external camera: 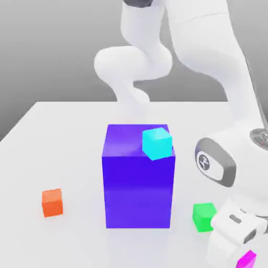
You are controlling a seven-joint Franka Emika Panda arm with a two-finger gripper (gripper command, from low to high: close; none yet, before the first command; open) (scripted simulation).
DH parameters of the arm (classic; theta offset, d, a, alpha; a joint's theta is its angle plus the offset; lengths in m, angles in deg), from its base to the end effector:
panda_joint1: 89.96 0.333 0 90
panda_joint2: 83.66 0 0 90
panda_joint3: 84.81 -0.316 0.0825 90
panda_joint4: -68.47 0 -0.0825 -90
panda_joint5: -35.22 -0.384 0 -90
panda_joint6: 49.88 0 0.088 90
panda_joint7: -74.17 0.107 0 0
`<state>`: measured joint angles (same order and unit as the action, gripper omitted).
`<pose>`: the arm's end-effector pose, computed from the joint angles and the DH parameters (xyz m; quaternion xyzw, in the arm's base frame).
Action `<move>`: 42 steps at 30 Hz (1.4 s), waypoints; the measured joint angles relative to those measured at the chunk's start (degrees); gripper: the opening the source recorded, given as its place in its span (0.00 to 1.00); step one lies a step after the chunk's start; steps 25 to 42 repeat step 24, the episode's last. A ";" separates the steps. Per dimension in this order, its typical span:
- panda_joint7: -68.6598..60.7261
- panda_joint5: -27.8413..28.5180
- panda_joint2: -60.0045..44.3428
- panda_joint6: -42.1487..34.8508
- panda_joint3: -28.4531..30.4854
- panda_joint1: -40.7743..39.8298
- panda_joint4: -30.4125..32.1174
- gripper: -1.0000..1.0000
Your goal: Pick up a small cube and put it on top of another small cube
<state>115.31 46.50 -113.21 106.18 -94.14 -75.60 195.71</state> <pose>0.4920 0.2281 0.1427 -0.9974 0.0725 0.0001 0.0003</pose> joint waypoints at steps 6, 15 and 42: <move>-0.26 -2.40 11.43 -5.11 -1.83 -0.99 6.37 0.00; -0.15 -10.43 29.70 -4.07 -2.90 0.33 24.97 0.00; 3.88 -5.95 20.50 6.85 -0.51 1.61 26.83 1.00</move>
